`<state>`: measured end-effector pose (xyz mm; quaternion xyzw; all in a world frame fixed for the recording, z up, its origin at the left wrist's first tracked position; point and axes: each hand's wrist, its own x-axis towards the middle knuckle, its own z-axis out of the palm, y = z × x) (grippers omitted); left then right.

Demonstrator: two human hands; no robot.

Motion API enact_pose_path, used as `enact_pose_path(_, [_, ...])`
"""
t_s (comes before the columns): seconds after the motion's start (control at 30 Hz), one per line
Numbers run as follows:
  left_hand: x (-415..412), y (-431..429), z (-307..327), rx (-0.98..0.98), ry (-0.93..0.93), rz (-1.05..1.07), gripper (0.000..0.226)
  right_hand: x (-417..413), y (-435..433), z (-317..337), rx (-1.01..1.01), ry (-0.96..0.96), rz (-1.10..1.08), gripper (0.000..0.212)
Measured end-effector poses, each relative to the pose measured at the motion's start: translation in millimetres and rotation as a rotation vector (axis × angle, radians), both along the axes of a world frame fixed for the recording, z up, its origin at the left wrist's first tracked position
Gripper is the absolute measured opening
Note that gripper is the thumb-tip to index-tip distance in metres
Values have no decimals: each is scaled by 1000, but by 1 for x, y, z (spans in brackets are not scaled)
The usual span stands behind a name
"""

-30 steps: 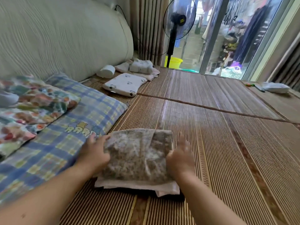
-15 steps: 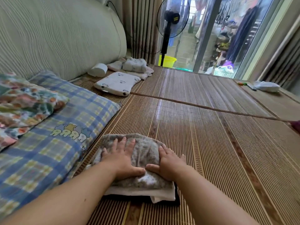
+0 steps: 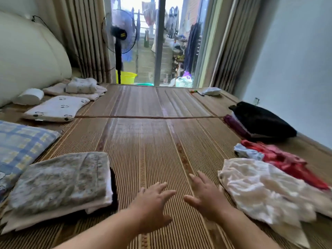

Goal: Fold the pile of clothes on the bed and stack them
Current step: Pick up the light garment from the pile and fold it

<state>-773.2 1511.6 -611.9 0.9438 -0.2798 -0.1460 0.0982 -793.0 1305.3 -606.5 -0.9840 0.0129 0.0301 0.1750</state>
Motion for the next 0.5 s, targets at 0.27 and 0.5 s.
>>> enact_pose_path(0.27, [-23, -185, -4, 22, 2, -244, 73, -82, -166, -12, -20, -6, -296, 82])
enact_pose_path(0.5, [9, -262, -34, 87, -108, -179, 93, -94, -221, -70, 114, 26, -347, 90])
